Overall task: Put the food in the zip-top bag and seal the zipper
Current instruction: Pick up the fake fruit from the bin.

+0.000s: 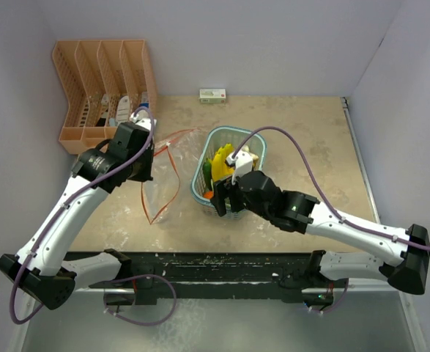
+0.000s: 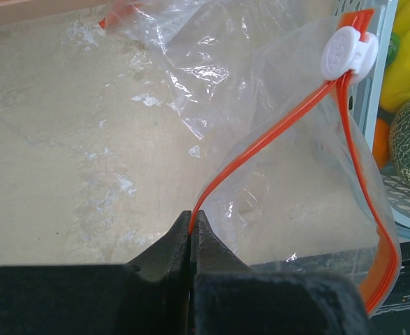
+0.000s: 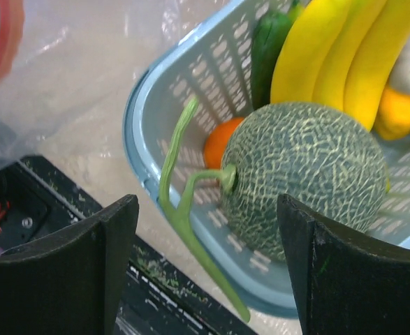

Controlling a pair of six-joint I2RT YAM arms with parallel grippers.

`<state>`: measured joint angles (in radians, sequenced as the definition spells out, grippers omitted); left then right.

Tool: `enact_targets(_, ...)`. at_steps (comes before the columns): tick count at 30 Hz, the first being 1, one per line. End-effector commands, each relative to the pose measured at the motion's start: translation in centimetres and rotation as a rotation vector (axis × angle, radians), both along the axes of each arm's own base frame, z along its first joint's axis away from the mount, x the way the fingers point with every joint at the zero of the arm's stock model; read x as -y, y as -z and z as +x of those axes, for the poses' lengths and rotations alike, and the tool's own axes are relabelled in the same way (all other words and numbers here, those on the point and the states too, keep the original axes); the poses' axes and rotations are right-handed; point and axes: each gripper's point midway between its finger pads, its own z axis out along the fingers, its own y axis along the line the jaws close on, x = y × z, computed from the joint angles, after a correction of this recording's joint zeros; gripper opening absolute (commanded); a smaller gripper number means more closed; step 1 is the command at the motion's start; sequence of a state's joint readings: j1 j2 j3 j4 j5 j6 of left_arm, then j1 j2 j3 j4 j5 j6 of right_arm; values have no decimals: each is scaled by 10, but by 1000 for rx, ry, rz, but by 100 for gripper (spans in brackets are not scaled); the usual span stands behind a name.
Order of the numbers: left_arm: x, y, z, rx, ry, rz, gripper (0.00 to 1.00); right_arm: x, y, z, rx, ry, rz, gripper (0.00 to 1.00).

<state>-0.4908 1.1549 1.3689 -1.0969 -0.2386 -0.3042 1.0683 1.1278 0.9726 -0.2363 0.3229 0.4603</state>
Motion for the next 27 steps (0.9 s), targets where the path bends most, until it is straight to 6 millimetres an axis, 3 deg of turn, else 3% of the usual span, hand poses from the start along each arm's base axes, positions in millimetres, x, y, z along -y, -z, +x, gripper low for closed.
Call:
enact_targets(1, 2, -5, 6, 35, 8, -17, 0, 1, -13, -17, -3, -19, 50, 80)
enact_targets(15, 2, -5, -1, 39, 13, -36, 0, -10, 14, -9, -30, 16, 8, 51)
enact_targets(22, 1, -7, -3, 43, 17, -41, 0, -4, 10, -5, -27, 60, 14, 10)
enact_targets(27, 1, -7, -4, 45, 19, -42, 0, 11, -8, -2, -4, 117, 23, 0)
